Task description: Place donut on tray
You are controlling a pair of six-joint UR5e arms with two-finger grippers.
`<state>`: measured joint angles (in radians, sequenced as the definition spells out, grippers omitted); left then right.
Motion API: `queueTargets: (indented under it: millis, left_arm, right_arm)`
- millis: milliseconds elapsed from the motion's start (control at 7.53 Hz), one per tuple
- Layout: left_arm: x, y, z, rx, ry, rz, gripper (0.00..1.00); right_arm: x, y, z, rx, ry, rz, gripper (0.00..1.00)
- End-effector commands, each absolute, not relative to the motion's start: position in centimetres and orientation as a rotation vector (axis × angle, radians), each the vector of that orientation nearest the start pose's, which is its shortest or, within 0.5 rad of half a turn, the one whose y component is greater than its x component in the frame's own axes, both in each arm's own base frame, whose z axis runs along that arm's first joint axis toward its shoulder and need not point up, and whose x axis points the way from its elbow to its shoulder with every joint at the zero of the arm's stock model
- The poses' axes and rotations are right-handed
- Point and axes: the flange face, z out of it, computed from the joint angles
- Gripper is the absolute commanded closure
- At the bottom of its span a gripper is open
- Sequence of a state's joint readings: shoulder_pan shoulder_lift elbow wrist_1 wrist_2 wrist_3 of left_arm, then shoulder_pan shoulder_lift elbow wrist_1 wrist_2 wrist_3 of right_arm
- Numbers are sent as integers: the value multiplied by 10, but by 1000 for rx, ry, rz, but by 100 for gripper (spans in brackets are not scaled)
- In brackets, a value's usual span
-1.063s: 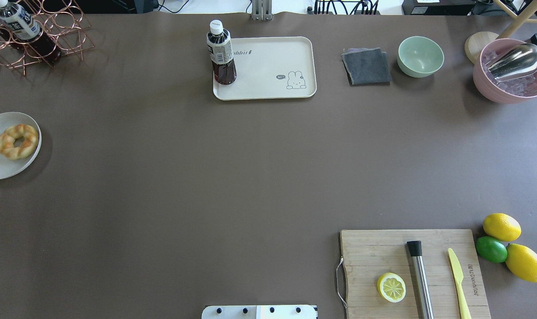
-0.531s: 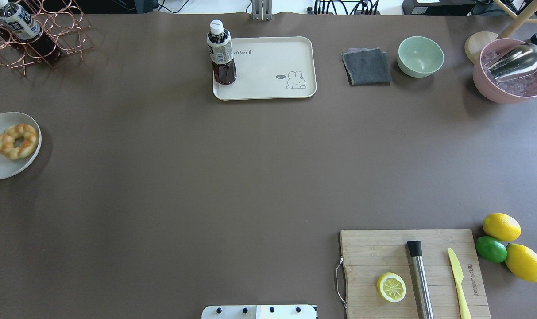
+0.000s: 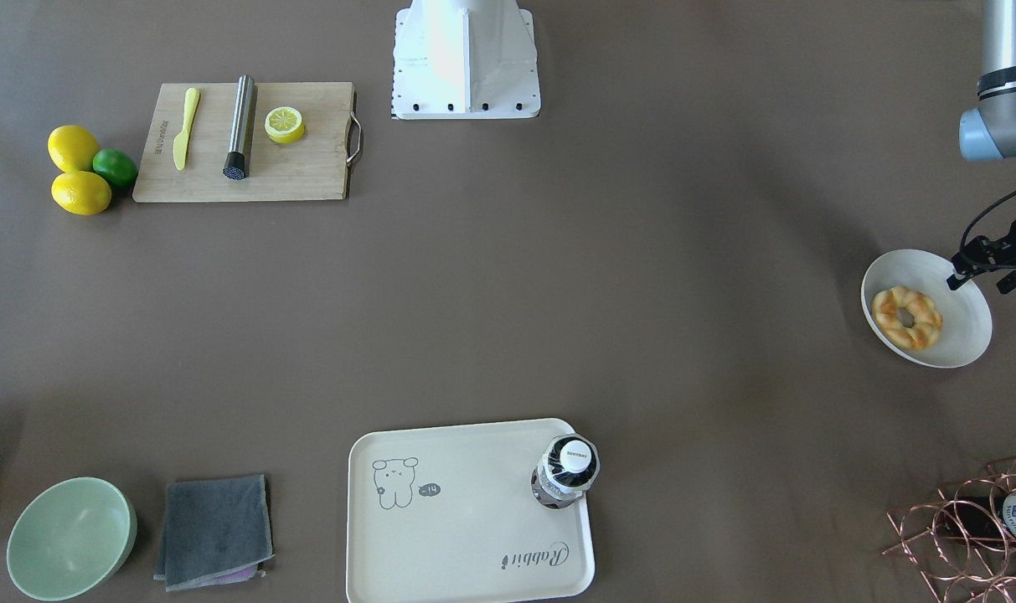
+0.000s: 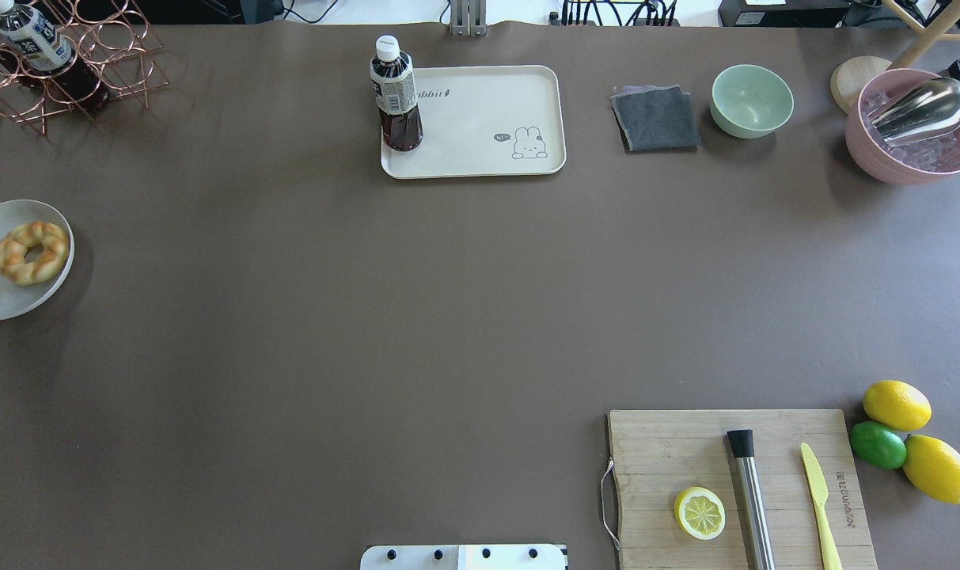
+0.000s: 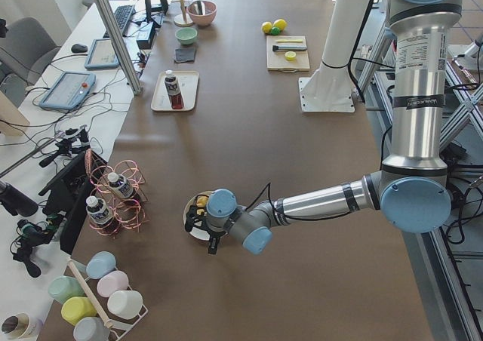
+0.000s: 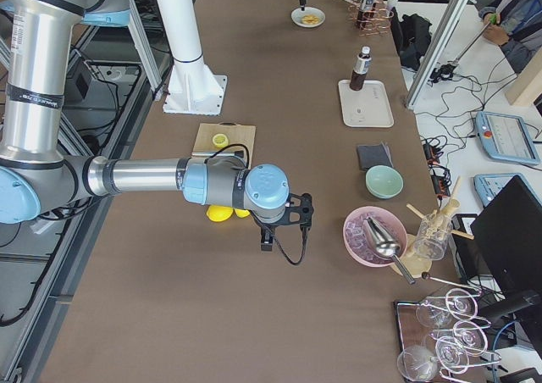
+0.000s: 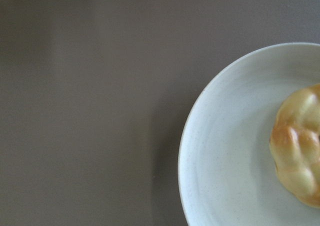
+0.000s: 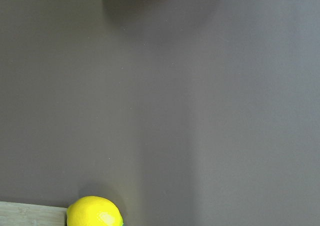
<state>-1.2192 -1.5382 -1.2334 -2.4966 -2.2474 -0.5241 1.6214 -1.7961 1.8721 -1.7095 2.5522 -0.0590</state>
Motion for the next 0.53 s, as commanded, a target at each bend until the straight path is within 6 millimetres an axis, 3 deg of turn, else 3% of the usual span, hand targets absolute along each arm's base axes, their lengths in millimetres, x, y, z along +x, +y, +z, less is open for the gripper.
queueTargets:
  millis: [0,399]
  left_arm:
    - [99,-471,745,194,821,13,38]
    - [98,-472,746,192,805,-18,74]
  right_arm:
    - [70,-391,604,-17,-983,61,0]
    - [70,-391,602,-14,-990,59,0]
